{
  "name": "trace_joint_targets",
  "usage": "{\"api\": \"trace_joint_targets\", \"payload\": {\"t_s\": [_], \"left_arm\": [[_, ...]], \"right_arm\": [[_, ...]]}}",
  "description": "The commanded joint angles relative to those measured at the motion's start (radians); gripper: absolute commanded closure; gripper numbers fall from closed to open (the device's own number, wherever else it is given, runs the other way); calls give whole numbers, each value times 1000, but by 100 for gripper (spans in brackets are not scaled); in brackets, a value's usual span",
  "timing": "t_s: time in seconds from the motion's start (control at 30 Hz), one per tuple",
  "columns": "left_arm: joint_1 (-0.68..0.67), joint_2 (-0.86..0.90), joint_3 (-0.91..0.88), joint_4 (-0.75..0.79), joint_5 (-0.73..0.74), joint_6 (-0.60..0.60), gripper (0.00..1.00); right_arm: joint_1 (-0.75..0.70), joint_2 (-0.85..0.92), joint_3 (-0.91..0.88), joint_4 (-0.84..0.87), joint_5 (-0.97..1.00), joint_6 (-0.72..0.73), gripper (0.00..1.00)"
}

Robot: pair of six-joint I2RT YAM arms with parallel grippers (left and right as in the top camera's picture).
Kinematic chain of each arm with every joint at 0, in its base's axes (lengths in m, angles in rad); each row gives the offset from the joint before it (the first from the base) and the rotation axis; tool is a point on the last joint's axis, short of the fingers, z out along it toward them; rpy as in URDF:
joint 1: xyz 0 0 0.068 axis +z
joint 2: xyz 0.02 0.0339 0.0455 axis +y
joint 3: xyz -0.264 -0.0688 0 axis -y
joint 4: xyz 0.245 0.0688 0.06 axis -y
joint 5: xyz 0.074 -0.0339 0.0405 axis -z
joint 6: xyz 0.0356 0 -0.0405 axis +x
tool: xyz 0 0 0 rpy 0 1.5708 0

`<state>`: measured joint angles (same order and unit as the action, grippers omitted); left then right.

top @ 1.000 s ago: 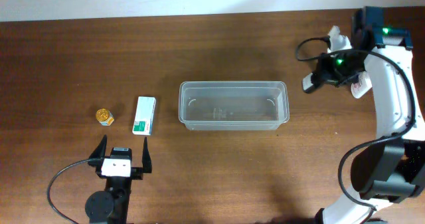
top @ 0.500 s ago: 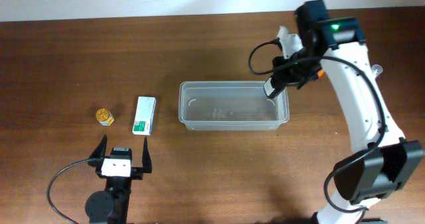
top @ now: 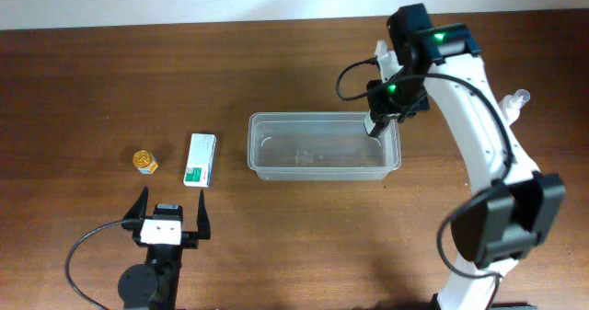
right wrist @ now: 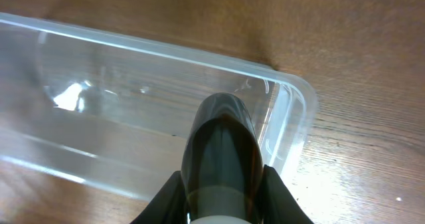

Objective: Pack container
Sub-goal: 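Carry the dark bottle left and lower it into the container's right end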

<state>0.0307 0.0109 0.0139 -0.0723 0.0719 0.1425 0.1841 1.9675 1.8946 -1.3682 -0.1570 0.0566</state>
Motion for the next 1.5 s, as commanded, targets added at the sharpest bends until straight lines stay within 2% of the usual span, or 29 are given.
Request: {"api": "trace_joint_targets", "payload": {"t_s": [0.0,0.23,0.4,1.47], "left_arm": [[6,-6,-5,-3,11,16,1],[6,-6,-5,-3,11,16,1],[6,-6,-5,-3,11,16,1],[6,-6,-5,-3,11,16,1]], "right_arm": [[6,54,21,3,12,11,78],[6,134,21,4,42,11,78],[5,138,21,11,42,11,74],[5,166,-24,43,91,4,69]]}}
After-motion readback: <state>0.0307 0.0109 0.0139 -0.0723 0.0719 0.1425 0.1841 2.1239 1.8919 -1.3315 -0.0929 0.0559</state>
